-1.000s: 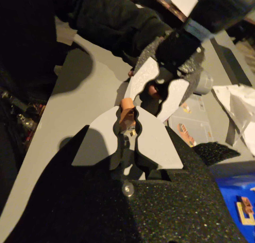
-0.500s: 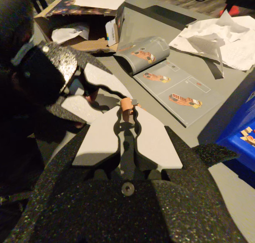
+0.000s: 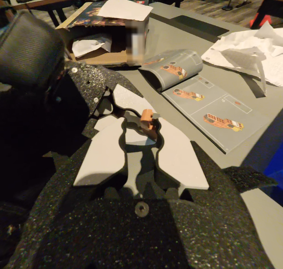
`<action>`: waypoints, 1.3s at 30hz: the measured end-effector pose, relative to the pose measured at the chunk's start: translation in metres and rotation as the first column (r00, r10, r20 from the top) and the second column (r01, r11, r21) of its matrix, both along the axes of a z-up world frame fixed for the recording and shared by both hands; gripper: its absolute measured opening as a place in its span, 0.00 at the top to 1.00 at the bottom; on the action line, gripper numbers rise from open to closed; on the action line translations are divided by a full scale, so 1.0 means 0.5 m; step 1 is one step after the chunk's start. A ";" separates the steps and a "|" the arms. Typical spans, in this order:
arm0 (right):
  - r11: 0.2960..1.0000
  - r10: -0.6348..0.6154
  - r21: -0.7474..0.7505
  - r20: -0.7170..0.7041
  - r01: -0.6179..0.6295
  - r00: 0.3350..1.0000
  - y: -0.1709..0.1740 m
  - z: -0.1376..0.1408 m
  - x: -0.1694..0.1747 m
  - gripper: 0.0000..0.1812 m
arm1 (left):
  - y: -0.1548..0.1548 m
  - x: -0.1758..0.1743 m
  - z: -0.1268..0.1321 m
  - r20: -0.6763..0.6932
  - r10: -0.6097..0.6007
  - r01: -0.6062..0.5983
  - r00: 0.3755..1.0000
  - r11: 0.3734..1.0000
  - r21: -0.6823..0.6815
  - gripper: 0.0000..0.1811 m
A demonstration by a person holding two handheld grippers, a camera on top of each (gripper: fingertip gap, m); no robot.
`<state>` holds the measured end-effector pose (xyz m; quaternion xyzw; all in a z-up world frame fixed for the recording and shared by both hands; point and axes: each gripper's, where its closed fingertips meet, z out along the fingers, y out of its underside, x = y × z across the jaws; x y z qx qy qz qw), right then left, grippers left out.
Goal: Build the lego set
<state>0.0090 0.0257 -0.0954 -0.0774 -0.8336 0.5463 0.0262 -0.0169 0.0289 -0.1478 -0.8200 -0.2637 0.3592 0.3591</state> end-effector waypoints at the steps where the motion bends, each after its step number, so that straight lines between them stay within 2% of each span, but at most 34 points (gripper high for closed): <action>1: 1.000 0.013 0.000 -0.020 -0.013 1.000 0.004 0.002 -0.001 0.79 | 0.002 0.004 -0.002 0.011 -0.048 0.048 0.999 0.999 0.003 0.88; 4: 0.999 0.043 0.016 -0.060 -0.042 0.997 0.018 0.006 -0.013 0.79 | 0.004 0.016 -0.010 0.071 -0.177 0.175 0.982 0.984 0.032 0.89; 8: 0.995 0.058 0.087 -0.098 -0.049 0.993 0.042 -0.008 -0.046 0.79 | -0.007 0.014 -0.019 0.146 -0.255 0.247 0.956 0.966 0.069 0.90; 12: 0.985 0.066 0.169 -0.140 -0.042 0.988 0.079 -0.035 -0.077 0.79 | -0.010 0.007 -0.019 0.175 -0.278 0.263 0.944 0.959 0.101 0.90; 16: 0.952 0.144 0.298 -0.213 -0.077 0.966 0.133 -0.068 -0.091 0.78 | -0.008 0.007 -0.019 0.199 -0.286 0.270 0.937 0.957 0.105 0.90; 19: 0.935 0.195 0.341 -0.262 -0.099 0.945 0.161 -0.079 -0.098 0.78 | -0.006 0.011 -0.017 0.246 -0.291 0.278 0.925 0.956 0.090 0.90; 28: 0.928 0.280 0.322 -0.269 -0.188 0.922 0.098 -0.090 -0.081 0.79 | 0.005 0.007 0.010 0.460 -0.299 0.322 0.836 0.946 0.029 0.89; 31: 0.931 0.283 0.307 -0.263 -0.198 0.922 0.090 -0.089 -0.077 0.79 | 0.007 0.000 0.009 0.468 -0.296 0.340 0.833 0.940 -0.012 0.88; 39: 0.941 0.261 0.281 -0.250 -0.188 0.932 0.097 -0.088 -0.080 0.79 | 0.030 -0.012 0.025 0.444 -0.316 0.345 0.838 0.938 0.017 0.88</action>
